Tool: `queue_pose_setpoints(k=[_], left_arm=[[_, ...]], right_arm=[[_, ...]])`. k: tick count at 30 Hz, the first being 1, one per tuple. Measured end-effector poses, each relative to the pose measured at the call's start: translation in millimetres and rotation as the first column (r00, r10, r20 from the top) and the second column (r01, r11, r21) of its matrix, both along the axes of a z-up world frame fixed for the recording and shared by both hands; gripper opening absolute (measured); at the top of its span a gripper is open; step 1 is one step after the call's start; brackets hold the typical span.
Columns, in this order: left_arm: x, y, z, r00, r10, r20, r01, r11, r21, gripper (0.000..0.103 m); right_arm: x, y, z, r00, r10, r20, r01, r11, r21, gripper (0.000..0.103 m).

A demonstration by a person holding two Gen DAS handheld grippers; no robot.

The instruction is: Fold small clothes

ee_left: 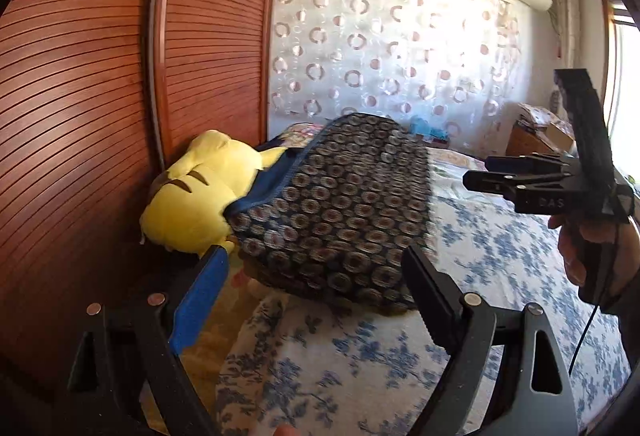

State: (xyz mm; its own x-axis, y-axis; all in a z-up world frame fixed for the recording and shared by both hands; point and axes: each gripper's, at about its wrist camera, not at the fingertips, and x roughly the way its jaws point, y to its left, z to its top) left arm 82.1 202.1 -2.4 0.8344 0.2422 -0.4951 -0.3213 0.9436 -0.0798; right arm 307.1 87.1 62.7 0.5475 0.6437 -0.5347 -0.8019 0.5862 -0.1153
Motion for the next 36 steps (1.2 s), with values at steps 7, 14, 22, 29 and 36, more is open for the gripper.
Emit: queue_pose_setpoints(k=[7, 14, 22, 29, 36], left_arm=[[1, -47, -1, 0.994, -0.107, -0.028, 0.108, 0.994, 0.035, 0.089], [4, -97, -5, 0.981, -0.189, -0.032, 0.191, 0.980, 0.050, 0.089], [2, -150, -6, 0.955, -0.293, -0.039, 0.295, 0.954, 0.058, 0.089], [-4, -182, -2, 0.940, -0.338, -0.050, 0.341, 0.937, 0.073, 0.089], [-9, -204, 18, 0.933, -0.359, -0.020, 0.359, 0.928, 0.098, 0.089]], right_arm=[[-49, -61, -2, 0.997, -0.073, 0.010, 0.072, 0.996, 0.059, 0.078], [-97, -130, -9, 0.978, -0.207, 0.001, 0.206, 0.972, 0.111, 0.082], [-150, -205, -27, 0.942, -0.326, -0.083, 0.336, 0.928, 0.162, 0.082], [-185, -248, -25, 0.900, -0.427, -0.091, 0.436, 0.881, 0.183, 0.082], [-221, -278, -11, 0.874, -0.483, -0.056, 0.482, 0.845, 0.233, 0.084]])
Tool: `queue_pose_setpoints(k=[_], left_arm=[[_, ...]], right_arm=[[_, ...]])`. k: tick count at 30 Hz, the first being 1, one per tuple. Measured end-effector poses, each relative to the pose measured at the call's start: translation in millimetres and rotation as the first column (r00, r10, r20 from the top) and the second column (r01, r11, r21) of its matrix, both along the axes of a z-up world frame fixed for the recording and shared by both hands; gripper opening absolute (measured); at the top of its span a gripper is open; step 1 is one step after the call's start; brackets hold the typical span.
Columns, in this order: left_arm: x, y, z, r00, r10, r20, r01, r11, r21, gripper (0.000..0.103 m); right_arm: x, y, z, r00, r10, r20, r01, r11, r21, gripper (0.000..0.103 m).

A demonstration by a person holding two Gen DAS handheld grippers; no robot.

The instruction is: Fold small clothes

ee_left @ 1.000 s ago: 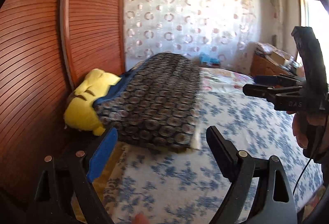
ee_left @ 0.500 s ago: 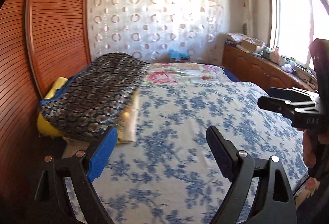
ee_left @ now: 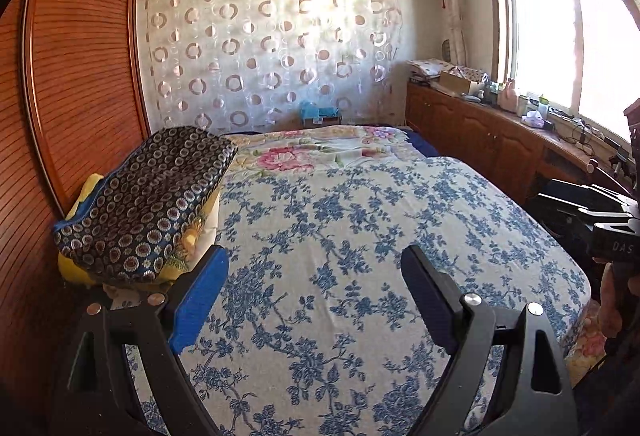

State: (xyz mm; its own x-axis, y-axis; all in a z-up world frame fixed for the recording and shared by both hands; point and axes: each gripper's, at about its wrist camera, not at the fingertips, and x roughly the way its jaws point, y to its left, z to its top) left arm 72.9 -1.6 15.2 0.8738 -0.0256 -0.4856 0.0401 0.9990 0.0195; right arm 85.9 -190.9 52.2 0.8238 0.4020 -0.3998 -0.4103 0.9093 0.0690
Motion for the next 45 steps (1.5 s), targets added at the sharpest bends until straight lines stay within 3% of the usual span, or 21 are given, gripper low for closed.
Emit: queue_pose_setpoints(k=[6, 14, 45], left_arm=[[-8, -5, 25, 0.999, 0.002, 0.044, -0.001, 1.000, -0.010, 0.089], [-19, -4, 48, 0.997, 0.015, 0.078, -0.015, 1.000, -0.009, 0.089], [-22, -1, 48, 0.997, 0.023, 0.071, -0.022, 1.000, -0.019, 0.089]], right_arm=[[-25, -15, 10, 0.997, -0.055, 0.060, 0.054, 0.998, 0.011, 0.096], [-57, -28, 22, 0.987, -0.110, 0.120, 0.106, 0.994, 0.033, 0.098], [-39, -26, 12, 0.988, -0.098, 0.120, 0.095, 0.995, 0.030, 0.098]])
